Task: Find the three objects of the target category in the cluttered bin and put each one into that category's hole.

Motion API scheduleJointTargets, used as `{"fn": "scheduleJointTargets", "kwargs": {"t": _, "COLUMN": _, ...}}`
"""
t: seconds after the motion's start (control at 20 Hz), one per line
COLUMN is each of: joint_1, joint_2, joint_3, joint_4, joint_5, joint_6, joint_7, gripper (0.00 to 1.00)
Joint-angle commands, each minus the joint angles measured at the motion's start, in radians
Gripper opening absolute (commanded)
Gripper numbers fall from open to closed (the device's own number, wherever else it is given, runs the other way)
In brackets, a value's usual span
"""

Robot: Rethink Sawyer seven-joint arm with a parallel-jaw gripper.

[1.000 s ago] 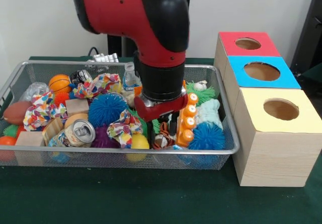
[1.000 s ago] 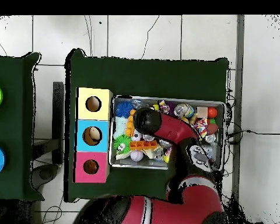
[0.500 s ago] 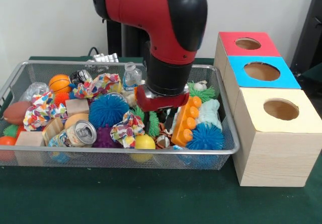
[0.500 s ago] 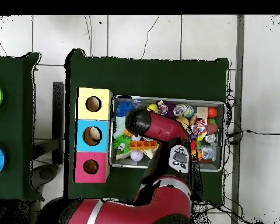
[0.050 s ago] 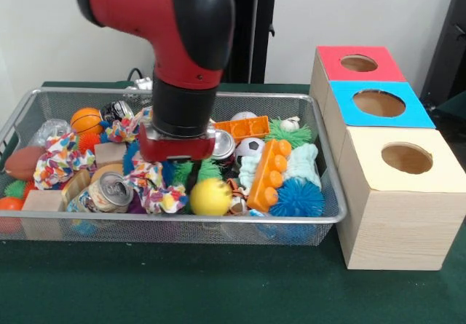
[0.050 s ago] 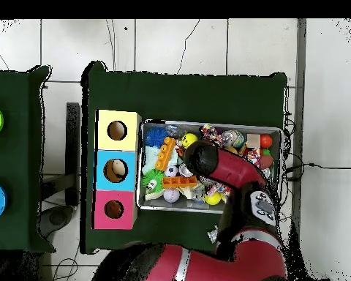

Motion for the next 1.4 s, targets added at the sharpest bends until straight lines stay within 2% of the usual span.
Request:
{"fn": "scheduleJointTargets", "kwargs": {"t": 0.05, "joint_1": -0.082, "joint_2": 0.014, "joint_3": 0.213, "joint_4": 0.099, "joint_5": -0.108, "joint_6": -0.098, "joint_7": 0.100, "gripper": 1.00}}
{"fn": "scheduleJointTargets", "kwargs": {"t": 0.3, "joint_1": -0.129, "joint_2": 0.015, "joint_3": 0.281, "joint_4": 0.099, "joint_5": -0.138, "joint_6": -0.084, "joint_7": 0.098, "gripper": 1.00}}
{"fn": "scheduleJointTargets", "kwargs": {"t": 0.55, "joint_1": -0.133, "joint_2": 0.006, "joint_3": 0.291, "joint_4": 0.090, "joint_5": -0.162, "joint_6": -0.047, "joint_7": 0.098, "gripper": 1.00}}
{"fn": "scheduleJointTargets", "kwargs": {"t": 0.7, "joint_1": -0.120, "joint_2": 0.004, "joint_3": 0.275, "joint_4": 0.086, "joint_5": -0.156, "joint_6": -0.026, "joint_7": 0.125, "gripper": 1.00}}
{"fn": "scheduleJointTargets", "kwargs": {"t": 0.85, "joint_1": -0.101, "joint_2": -0.008, "joint_3": 0.260, "joint_4": 0.074, "joint_5": -0.172, "joint_6": 0.002, "joint_7": 0.114, "gripper": 1.00}}
{"fn": "scheduleJointTargets", "kwargs": {"t": 1.4, "joint_1": -0.049, "joint_2": -0.102, "joint_3": 0.217, "joint_4": 0.062, "joint_5": -0.146, "joint_6": 0.058, "joint_7": 0.146, "gripper": 1.00}}
